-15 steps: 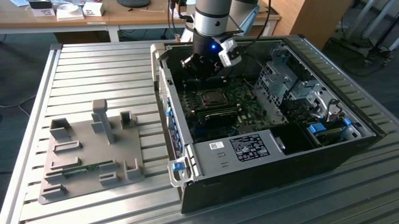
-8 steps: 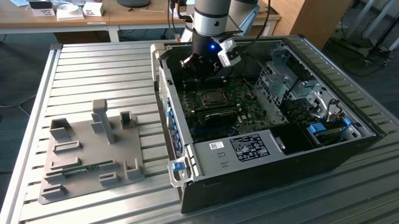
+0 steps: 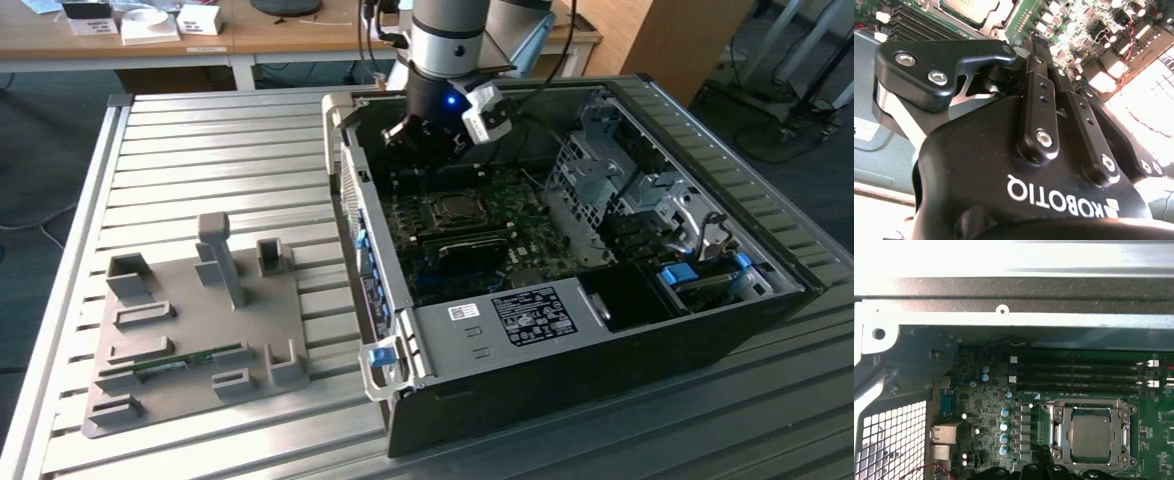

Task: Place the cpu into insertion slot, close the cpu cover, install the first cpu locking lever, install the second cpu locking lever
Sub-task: 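Install the first cpu locking lever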

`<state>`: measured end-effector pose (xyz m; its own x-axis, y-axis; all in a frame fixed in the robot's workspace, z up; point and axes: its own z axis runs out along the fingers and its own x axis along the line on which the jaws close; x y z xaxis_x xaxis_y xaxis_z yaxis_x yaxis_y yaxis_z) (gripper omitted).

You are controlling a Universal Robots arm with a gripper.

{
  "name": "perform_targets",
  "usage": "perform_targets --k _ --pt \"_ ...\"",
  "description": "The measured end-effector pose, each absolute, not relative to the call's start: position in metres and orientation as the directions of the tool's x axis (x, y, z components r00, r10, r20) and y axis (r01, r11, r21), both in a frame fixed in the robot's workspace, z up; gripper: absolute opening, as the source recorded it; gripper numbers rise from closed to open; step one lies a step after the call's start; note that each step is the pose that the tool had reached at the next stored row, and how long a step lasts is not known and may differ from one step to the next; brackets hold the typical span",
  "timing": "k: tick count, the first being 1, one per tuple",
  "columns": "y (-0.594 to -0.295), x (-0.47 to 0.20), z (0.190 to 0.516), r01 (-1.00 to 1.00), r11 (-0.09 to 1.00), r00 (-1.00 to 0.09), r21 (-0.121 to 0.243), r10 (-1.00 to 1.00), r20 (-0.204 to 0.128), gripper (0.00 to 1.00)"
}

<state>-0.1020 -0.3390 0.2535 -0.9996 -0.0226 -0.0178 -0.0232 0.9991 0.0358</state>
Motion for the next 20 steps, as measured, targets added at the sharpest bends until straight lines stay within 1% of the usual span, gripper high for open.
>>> perform_targets --k 2,5,20 --pt "-0.339 -0.102 0.253 -0.023 0.998 -1.0 0.063 -0.022 -0.019 0.11" --pt "-0.339 -0.102 0.253 -0.023 0.997 -1.0 0.08 -0.022 -0.019 0.11" --pt "-0.339 -0.115 0.253 -0.023 0.996 -1.0 0.085 -0.022 -0.019 0.11"
